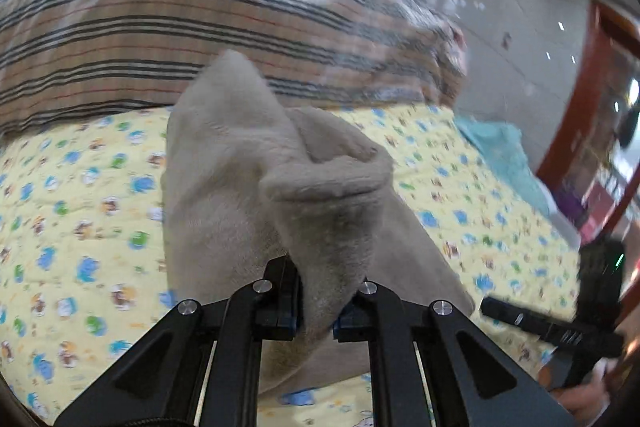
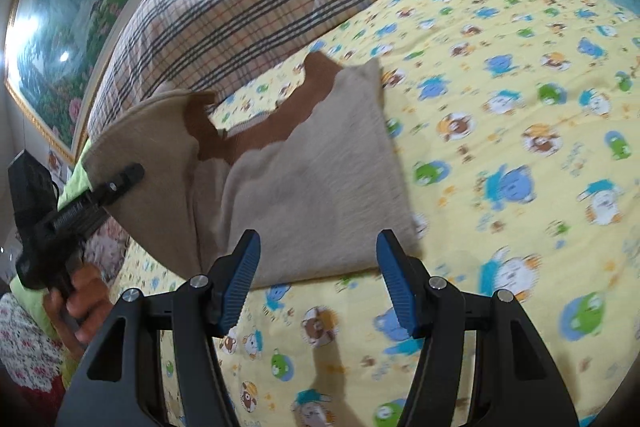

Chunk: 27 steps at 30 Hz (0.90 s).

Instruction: Fold small clothes

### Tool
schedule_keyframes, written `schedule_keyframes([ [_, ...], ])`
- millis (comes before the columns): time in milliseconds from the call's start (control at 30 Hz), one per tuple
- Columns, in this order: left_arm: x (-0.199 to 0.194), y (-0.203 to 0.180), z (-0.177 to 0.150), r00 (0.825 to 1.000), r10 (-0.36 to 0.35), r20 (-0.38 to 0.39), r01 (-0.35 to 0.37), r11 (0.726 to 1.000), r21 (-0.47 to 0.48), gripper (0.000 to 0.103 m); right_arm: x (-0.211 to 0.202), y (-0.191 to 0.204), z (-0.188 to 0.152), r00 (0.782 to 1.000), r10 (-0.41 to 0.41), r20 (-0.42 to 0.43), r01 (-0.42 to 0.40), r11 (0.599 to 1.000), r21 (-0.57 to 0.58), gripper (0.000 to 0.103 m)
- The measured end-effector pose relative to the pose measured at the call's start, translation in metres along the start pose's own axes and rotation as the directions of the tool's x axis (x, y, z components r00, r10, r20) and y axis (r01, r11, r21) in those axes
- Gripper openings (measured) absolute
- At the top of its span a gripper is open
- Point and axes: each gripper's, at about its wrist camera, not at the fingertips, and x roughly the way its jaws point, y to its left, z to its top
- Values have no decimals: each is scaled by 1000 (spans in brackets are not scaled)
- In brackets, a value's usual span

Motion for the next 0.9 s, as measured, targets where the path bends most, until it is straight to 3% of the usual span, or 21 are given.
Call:
schedule_keyframes([
  [200, 61, -20, -42, 990, 20, -140, -9, 997, 78, 10, -1, -5, 14, 1000, -3, 6, 3, 1000, 2, 62],
  [400, 63, -22, -56, 989, 44, -141, -29, 994, 108, 15, 31, 12, 33, 997, 64, -50, -66, 998, -25, 62],
  [533, 53, -14, -52, 991, 4, -132, 2, 999, 47, 15, 65, 22, 54, 985, 137, -108, -138, 990, -2, 62],
  [633, 42, -2, -47, 994, -37, -105, 36, 999, -11, 13, 101, 31, 70, 958, 213, -191, -211, 977, 32, 66],
  [733, 37, 9, -44, 993, -68, -92, 63, 997, -54, 13, 130, 36, 77, 939, 216, -266, -207, 976, 60, 68],
  [900, 30, 13, -45, 994, -89, -66, 84, 994, -67, 13, 169, 40, 94, 908, 299, -294, -268, 953, 141, 68],
])
